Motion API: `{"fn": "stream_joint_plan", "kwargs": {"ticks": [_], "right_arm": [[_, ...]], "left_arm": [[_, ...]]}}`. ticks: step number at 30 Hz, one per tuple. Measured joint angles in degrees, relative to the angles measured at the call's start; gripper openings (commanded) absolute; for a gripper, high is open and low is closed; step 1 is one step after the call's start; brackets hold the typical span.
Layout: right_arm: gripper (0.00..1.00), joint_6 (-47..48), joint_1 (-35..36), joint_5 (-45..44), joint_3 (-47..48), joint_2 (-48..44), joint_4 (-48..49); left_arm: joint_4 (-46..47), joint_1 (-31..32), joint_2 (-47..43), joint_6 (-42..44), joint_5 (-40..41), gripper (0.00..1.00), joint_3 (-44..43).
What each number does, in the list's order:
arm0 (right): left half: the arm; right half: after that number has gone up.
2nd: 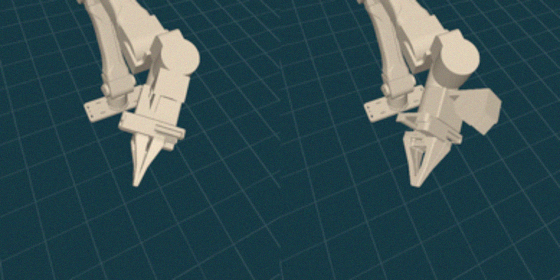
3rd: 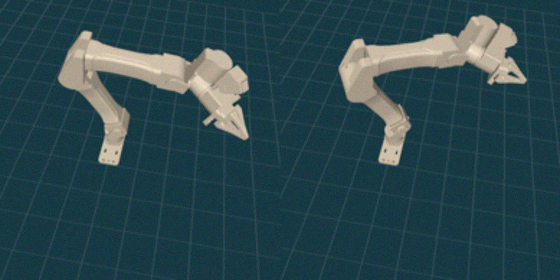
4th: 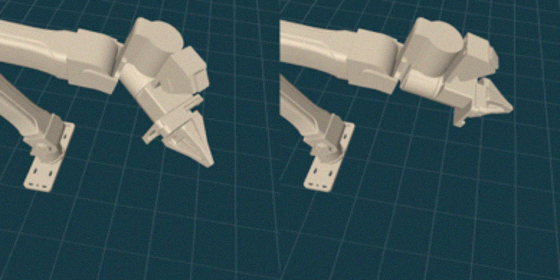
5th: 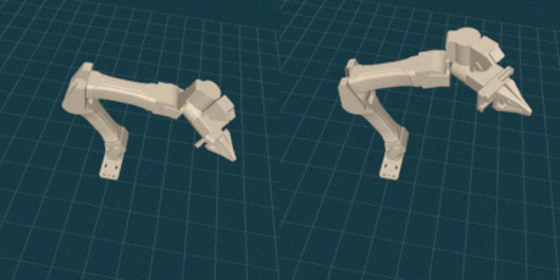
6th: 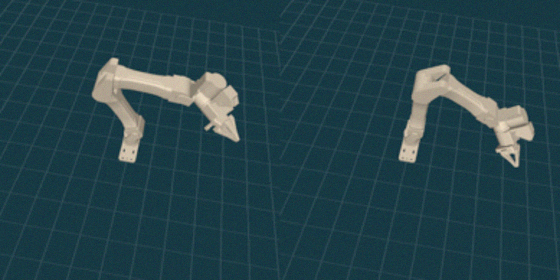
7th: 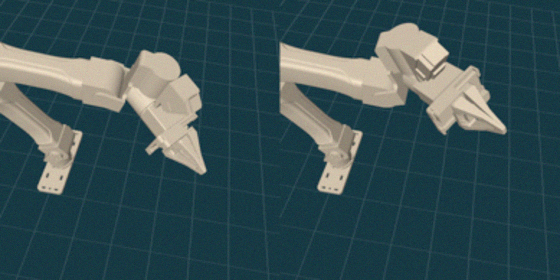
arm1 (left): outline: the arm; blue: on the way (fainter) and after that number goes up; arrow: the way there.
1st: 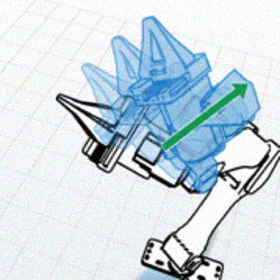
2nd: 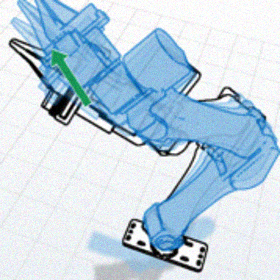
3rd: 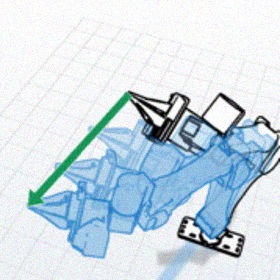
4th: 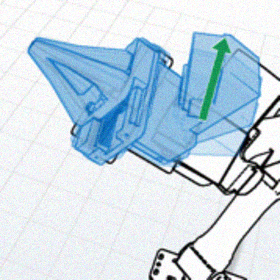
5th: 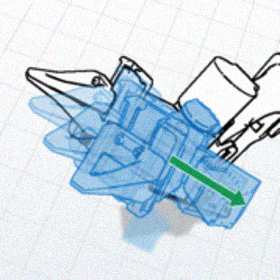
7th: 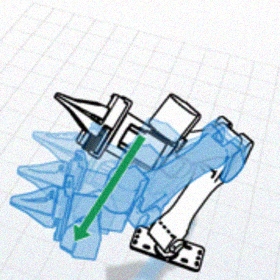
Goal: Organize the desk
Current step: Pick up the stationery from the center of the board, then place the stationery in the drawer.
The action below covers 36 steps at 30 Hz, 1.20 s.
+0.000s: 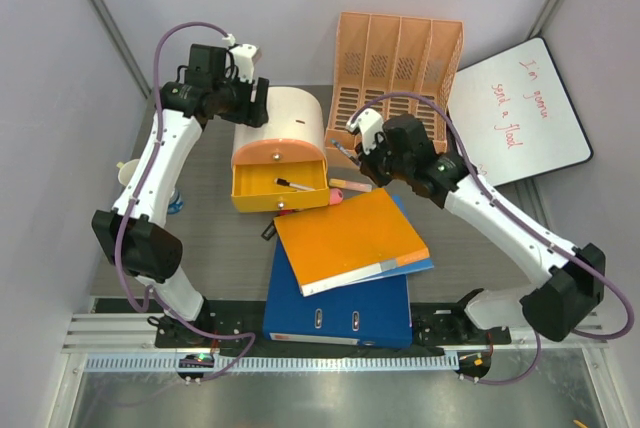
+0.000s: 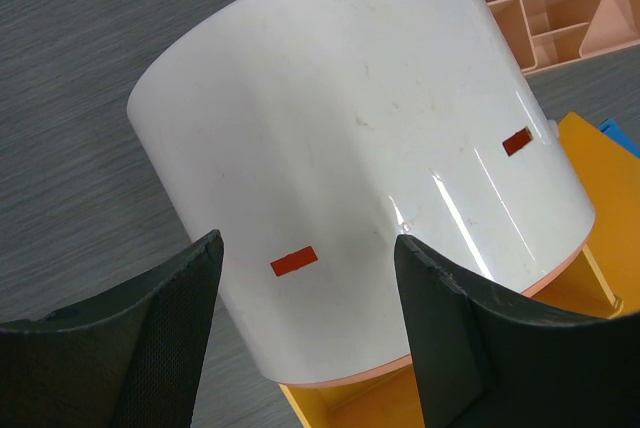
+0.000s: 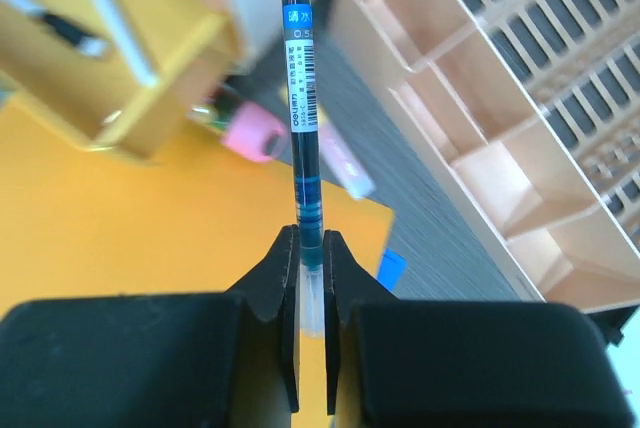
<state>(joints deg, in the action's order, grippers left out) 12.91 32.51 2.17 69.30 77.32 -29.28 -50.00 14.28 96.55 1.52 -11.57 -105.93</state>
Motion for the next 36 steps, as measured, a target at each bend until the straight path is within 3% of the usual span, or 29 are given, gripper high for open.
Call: {"fn": "stream_joint_plan", "kwargs": {"ticks": [8,15,26,30,33,36], "right_arm": [[0.07,0.09,13.33,-4.5,8.02,-2.43,-5.2],[0.06,3.74,23.17,-9.42,18.49,8.72,-7.93],[0.07,11.85,24.81,-13.7,29.31,24.72,-12.66],[0.15,14.12,25.09,-15.5,31.82,25.86,-12.79],[0.3,15.89,25.86,-17.42,32.59,26.45,-12.74],[0.38,17.53,26.84,-19.12,32.65,27.36,-12.83]], "left_arm": [[0.0,0.0,0.0,-0.94,-0.02,0.7,0.0],[0.02,0.0,0.02,-1.05,0.04,0.7,0.0],[0.02,0.0,0.02,-1.05,0.07,0.7,0.0],[0.02,0.0,0.02,-1.05,0.07,0.7,0.0],[0.04,0.0,0.02,-1.05,0.09,0.7,0.0],[0.04,0.0,0.02,-1.03,0.09,0.7,0.0]]}}
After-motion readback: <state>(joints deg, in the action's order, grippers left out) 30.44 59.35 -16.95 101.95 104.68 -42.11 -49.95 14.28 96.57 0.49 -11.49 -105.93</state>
